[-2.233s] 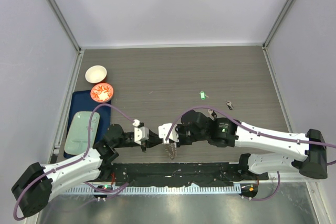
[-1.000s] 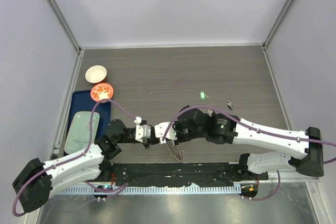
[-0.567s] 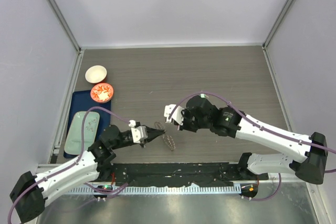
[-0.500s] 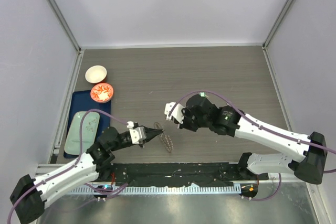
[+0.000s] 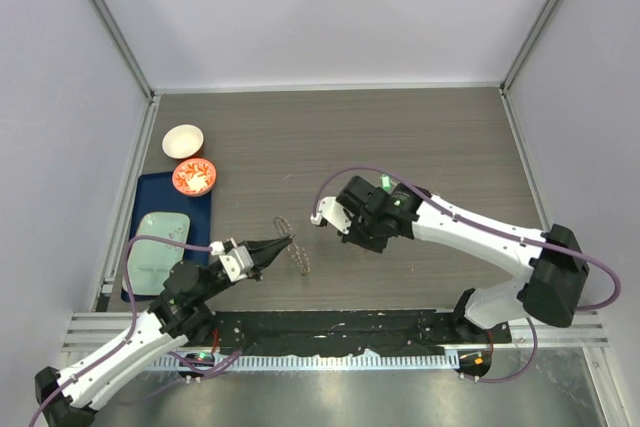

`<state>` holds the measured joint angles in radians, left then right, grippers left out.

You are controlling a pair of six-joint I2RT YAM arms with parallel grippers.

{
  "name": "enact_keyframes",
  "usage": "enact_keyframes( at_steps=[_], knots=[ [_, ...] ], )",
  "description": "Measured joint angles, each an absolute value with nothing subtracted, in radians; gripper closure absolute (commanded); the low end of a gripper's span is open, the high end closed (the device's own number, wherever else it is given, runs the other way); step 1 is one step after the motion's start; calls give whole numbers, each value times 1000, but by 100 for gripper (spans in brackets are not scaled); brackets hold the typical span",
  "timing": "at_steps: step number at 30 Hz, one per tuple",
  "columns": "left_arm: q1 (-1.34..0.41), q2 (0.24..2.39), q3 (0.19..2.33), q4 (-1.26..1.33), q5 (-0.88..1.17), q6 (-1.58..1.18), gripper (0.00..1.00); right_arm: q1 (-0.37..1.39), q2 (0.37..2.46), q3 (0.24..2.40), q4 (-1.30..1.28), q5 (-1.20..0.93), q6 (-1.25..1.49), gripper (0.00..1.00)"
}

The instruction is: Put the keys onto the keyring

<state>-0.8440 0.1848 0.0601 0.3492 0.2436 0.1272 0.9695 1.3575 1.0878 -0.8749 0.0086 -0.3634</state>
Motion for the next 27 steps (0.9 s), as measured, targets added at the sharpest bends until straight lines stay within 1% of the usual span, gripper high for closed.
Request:
enact_keyframes(
  at_steps=[7,16,21,27],
  knots=[
    [-844,167,57,317,222,113,100,926,1589,1221,-1000,5,-386,99],
    [-844,157,57,305,223,112,100,889,1914,1394,-1029,-44,-439,99],
    [-844,157,57,302,226,111,100,886,2008,1488,-1037,-54,-451,99],
    [-844,173,57,302,229,110,100,886,2072,1561,-1039,-54,-458,99]
  ],
)
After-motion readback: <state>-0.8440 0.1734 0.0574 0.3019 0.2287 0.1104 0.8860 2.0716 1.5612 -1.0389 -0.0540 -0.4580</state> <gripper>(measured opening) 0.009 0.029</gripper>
